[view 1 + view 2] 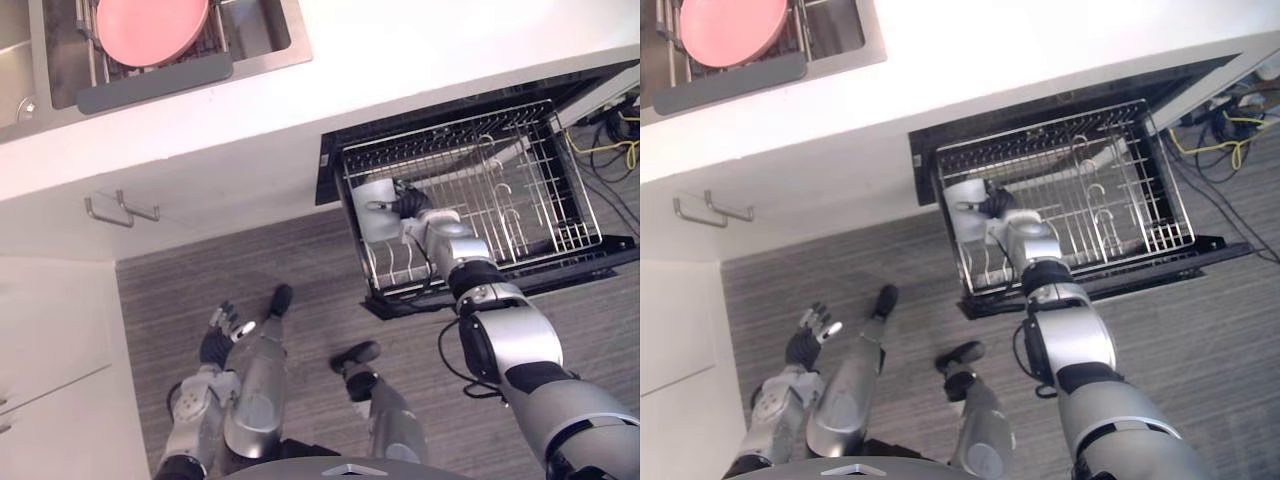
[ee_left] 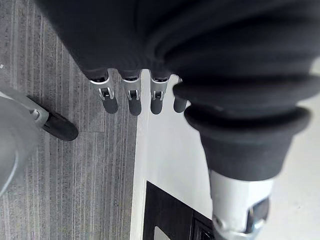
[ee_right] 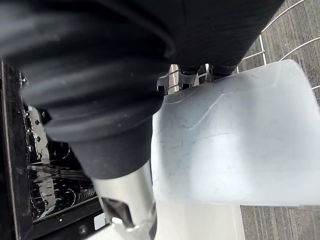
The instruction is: Walk over to the sink, pick up the cup, carry it to the dishwasher, place the cup inside the dishwasher, then close the dishwasher door
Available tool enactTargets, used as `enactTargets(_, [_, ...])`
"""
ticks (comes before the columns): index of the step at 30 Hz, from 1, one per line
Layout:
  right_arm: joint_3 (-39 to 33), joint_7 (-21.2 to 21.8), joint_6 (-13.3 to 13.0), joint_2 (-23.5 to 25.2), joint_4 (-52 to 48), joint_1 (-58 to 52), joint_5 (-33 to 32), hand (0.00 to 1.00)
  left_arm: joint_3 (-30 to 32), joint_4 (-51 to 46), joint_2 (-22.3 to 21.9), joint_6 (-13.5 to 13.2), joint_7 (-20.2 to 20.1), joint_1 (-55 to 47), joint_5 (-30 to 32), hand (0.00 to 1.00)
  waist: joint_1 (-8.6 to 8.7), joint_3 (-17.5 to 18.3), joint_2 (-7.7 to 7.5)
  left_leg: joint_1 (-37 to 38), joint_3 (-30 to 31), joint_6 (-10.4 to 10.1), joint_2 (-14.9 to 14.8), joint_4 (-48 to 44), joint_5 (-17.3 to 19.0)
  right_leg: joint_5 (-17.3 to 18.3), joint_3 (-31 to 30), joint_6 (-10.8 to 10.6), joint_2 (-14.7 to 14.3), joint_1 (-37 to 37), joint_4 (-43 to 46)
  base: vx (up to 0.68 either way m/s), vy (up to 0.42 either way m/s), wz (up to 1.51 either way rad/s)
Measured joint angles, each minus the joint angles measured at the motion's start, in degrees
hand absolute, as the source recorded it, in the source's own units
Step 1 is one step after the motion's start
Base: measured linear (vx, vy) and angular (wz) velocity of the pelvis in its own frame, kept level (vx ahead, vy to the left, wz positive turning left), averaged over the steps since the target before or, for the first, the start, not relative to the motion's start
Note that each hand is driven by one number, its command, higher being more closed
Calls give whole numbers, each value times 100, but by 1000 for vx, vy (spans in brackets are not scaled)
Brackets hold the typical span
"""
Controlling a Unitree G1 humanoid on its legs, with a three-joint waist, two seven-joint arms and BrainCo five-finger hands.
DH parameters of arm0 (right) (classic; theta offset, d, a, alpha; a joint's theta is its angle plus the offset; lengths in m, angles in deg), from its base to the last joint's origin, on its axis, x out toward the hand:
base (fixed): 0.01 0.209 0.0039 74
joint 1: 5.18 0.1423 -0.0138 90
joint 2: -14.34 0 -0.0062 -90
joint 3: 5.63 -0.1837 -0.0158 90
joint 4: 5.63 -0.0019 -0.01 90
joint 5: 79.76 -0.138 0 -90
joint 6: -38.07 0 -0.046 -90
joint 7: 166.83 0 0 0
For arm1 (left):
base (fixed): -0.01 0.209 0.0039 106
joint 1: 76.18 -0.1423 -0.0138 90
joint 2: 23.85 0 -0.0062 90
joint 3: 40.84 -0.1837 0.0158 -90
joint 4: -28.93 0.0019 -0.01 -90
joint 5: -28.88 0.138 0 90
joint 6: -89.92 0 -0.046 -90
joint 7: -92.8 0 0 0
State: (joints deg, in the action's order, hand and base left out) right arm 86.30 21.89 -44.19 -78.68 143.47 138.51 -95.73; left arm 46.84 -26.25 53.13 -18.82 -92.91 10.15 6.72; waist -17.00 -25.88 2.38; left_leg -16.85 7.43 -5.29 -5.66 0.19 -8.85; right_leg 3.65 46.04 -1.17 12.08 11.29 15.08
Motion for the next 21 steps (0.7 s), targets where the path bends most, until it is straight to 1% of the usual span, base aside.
enactTargets(3, [-33, 0, -17, 59, -17, -24, -27, 0, 4, 9, -12, 2, 1, 0, 46, 0, -6, 9, -34, 7, -148, -7, -71, -10, -4, 49, -113, 38, -6, 94, 100, -53, -91, -16])
enactTargets(5, [-32, 7, -30, 117, -20, -48, -59, 0, 4, 40, -12, 6, 9, 3, 170, 0, 20, 8, -37, 18, -195, -11, -89, -13, -8, 62, -166, 62, -18, 130, 139, -61, -82, -19])
enactTargets(8, [-35, -1, -142, 227, -29, -92, -196, 0, 12, 237, -9, 8, 34, 34, 207, 0, 33, -3, -65, 86, -325, -3, -133, -12, -2, 51, -304, 103, -66, 160, 146, -59, -73, -22])
enactTargets(10, [-35, -63, -167, 284, -303, -157, -218, 0, 10, 313, 8, 8, 50, 61, 217, 0, 120, -17, -96, 102, -367, 8, -181, -12, 4, 18, -354, 147, -143, 165, 89, -67, -89, -14])
enactTargets(15, [-35, -150, -262, 262, -801, -154, -214, 0, 3, 431, 134, 9, 168, 107, 231, 0, 180, -75, -256, 218, -609, 10, -288, -4, 6, -108, -603, 219, -290, 172, -75, -52, -61, -26])
enactTargets(17, [-30, -162, -280, 260, -1035, -163, -214, 0, 1, 454, 183, 10, 183, 111, 264, 0, 271, -71, -277, 252, -663, 11, -310, -3, 7, -170, -657, 239, -342, 150, -159, -44, -42, -26])
enactTargets(19, [-11, -172, -295, 256, -1173, -165, -200, 0, -4, 505, 201, 16, 188, 111, 309, 0, 291, -73, -297, 328, -783, 29, -326, -3, 19, -225, -775, 248, -369, 136, -215, -43, -23, -28])
enactTargets(21, [35, -168, -295, 256, -1362, -199, -188, 0, -5, 532, 236, 22, 189, 110, 332, 0, 368, -72, -299, 396, -850, 40, -342, -4, 30, -281, -831, 225, -430, 63, -330, -47, -27, -21])
